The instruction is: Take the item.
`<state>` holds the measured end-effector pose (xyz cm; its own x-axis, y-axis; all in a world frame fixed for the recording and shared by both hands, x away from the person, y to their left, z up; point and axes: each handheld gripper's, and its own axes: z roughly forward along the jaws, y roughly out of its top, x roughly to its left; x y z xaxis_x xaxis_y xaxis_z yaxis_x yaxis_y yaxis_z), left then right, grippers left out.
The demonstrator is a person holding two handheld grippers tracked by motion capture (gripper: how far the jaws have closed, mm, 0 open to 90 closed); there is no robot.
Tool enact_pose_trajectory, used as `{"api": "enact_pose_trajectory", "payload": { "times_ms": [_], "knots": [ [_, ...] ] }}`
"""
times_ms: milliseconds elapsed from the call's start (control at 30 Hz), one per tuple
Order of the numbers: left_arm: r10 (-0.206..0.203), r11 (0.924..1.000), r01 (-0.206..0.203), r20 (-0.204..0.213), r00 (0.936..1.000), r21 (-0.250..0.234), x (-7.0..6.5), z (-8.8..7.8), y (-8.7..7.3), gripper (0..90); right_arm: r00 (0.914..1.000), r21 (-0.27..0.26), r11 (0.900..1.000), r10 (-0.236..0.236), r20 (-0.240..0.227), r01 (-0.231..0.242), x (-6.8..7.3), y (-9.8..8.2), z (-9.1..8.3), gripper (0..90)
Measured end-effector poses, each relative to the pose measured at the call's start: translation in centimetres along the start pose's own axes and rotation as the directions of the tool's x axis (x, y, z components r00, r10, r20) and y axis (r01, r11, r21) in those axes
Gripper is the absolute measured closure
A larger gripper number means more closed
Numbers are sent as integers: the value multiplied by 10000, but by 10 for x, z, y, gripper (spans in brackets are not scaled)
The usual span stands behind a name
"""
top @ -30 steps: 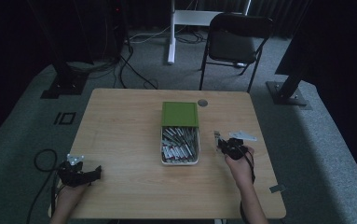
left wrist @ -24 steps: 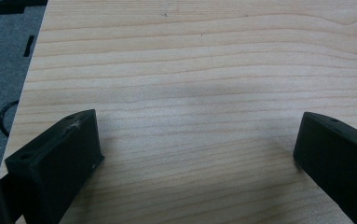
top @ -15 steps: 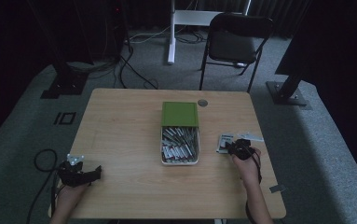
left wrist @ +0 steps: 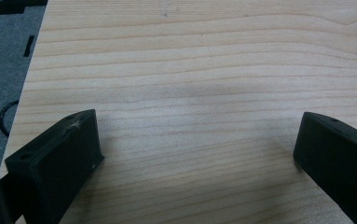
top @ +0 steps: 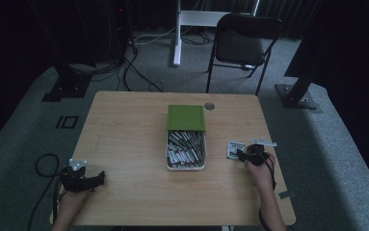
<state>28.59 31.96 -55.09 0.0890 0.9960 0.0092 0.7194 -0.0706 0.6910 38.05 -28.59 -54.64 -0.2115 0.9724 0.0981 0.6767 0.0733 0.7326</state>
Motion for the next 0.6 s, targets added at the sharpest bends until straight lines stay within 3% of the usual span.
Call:
{"api": "enact_pose_trajectory", "payload": {
  "times_ms": [600],
  "knots": [
    [10,10000,-10,0,10000,6,0,0,0,14,9992,-601,9980,207,336,-187,-12,-19,-28,226]
  ]
}}
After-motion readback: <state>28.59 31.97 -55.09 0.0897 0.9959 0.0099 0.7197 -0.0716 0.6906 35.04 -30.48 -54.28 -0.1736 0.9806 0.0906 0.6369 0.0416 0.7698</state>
